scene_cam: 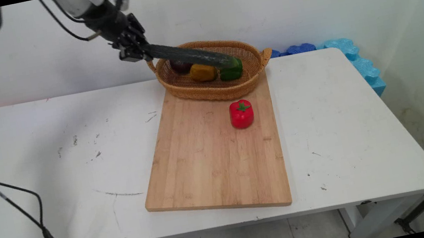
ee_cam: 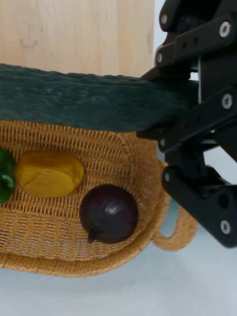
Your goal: Place the picked object on the cutting board
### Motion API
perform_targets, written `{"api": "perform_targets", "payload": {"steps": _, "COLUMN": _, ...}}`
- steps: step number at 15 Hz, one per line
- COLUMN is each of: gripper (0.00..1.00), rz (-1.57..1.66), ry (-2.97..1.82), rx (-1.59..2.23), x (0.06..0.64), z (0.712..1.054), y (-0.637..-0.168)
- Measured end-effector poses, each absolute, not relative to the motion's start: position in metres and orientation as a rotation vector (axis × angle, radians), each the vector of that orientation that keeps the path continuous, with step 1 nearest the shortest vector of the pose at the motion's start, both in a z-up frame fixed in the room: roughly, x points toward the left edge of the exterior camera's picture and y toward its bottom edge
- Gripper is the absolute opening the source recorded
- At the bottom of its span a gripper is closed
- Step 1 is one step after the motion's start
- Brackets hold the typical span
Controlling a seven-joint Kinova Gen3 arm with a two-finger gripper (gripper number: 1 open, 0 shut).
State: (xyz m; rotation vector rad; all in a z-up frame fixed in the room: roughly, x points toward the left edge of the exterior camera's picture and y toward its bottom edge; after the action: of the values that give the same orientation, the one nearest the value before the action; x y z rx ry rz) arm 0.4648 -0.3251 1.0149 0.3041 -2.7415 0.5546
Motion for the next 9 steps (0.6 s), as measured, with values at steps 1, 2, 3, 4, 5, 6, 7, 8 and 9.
{"api": "perform_targets", "payload": {"steps": 1, "gripper": 0.0, "rz": 0.548, "ry": -2.733, "rx": 0.324, "x": 0.467, "z": 1.022, "y": -0.316}}
{"api": "perform_targets", "payload": {"steps": 2, "gripper": 0.0, "rz": 0.542, "ry": -2.729, "rx": 0.336, "x": 0.469, "z": 1.025, "y": -0.31}}
{"api": "perform_targets", "payload": {"steps": 3, "gripper": 0.0, "rz": 0.531, "ry": -2.721, "rx": 0.356, "x": 0.471, "z": 1.031, "y": -0.3}}
{"api": "perform_targets", "payload": {"steps": 4, "gripper": 0.0, "rz": 0.513, "ry": -2.712, "rx": 0.376, "x": 0.473, "z": 1.037, "y": -0.288}}
{"api": "perform_targets", "payload": {"steps": 5, "gripper": 0.0, "rz": 0.494, "ry": -2.703, "rx": 0.395, "x": 0.474, "z": 1.041, "y": -0.275}}
{"api": "perform_targets", "payload": {"steps": 6, "gripper": 0.0, "rz": 0.475, "ry": -2.696, "rx": 0.409, "x": 0.475, "z": 1.044, "y": -0.265}}
{"api": "perform_targets", "payload": {"steps": 7, "gripper": 0.0, "rz": 0.454, "ry": -2.688, "rx": 0.426, "x": 0.476, "z": 1.048, "y": -0.253}}
{"api": "perform_targets", "payload": {"steps": 8, "gripper": 0.0, "rz": 0.434, "ry": -2.681, "rx": 0.44, "x": 0.476, "z": 1.05, "y": -0.243}}
{"api": "perform_targets", "payload": {"steps": 9, "gripper": 0.0, "rz": 0.421, "ry": -2.676, "rx": 0.449, "x": 0.477, "z": 1.051, "y": -0.236}}
